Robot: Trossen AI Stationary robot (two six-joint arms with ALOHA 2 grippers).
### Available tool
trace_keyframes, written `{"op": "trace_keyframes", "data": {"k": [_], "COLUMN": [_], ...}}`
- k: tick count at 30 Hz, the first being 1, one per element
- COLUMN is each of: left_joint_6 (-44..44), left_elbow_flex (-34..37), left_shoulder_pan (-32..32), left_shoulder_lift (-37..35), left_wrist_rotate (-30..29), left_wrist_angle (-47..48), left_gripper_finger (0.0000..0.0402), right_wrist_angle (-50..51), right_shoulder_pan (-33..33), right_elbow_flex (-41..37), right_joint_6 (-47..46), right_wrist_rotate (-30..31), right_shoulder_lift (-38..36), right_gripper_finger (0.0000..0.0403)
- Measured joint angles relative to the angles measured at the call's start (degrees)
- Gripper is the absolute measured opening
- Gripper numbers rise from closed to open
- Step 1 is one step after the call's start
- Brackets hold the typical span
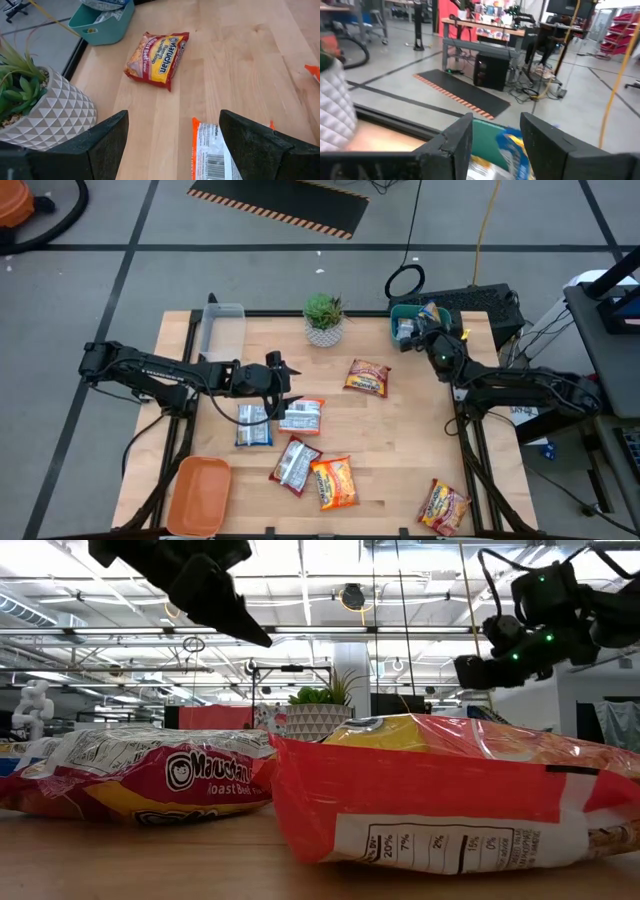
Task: Sort Maruchan noodles
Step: Put the right blue noodle pack into the green bin
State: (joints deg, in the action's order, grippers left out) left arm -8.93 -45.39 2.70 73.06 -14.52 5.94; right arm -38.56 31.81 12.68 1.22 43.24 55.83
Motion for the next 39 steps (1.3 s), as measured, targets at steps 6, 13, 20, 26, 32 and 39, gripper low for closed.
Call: {"op": "trace_keyframes", "data": {"k": [6, 13, 20, 26, 32, 39], "left_joint_6": [0.07, 0.48, 0.59, 1.26, 3.49, 4.57], "left_elbow_flex": [0.0, 0.0, 0.0, 0.0, 0.03, 2.7], "left_shoulder_pan": [0.02, 0.01, -0.05, -0.23, -0.37, -0.33], "left_shoulder_lift": [0.0, 0.0, 0.0, 0.0, 0.0, 0.02], "left_wrist_rotate": [0.0, 0.0, -0.02, -0.07, -0.31, -0.33], "left_wrist_angle": [0.37, -0.24, -0.33, -1.75, -0.86, -1.11], "left_gripper_finger": [0.0317, 0.0317, 0.0317, 0.0317, 0.0317, 0.0317], "right_wrist_angle": [15.36, 42.82, 56.7, 55.86, 56.36, 58.85], "right_shoulder_pan": [-2.68, -5.61, -4.13, 1.19, 5.18, 6.05], "right_elbow_flex": [7.83, 25.89, 39.12, 40.58, 41.31, 41.43], "right_joint_6": [-4.22, -12.59, -13.71, -14.09, -15.57, -15.88], "right_wrist_rotate": [5.04, 3.24, 9.19, 4.33, 1.4, 0.05], "right_shoulder_lift": [0.09, 4.08, 15.97, 25.62, 28.46, 28.22], "right_gripper_finger": [0.016, 0.0173, 0.021, 0.0233, 0.0274, 0.0323]}}
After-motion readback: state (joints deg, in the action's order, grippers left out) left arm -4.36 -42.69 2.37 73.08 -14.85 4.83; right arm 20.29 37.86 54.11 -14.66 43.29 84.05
